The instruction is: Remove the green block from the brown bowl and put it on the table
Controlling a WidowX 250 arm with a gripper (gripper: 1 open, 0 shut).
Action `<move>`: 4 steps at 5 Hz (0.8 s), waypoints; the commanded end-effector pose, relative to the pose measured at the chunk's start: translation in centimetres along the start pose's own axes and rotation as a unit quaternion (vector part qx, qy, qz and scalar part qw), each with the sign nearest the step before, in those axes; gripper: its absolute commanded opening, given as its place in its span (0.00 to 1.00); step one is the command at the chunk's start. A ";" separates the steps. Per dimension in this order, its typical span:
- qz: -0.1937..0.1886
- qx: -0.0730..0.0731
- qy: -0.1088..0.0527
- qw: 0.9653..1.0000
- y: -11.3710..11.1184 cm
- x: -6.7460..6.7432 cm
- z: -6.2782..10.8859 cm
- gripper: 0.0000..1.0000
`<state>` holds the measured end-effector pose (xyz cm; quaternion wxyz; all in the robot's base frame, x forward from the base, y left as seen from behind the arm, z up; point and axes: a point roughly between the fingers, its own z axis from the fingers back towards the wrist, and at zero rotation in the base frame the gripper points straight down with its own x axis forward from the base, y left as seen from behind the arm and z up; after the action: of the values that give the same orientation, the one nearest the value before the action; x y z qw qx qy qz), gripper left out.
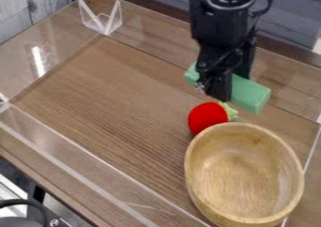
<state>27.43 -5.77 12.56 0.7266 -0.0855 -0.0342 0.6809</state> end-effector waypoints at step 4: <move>0.039 -0.042 -0.015 0.998 -2.3 -1.0 -0.9 0.00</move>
<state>29.47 -6.93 10.86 0.6944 -0.0882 -0.0584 0.7117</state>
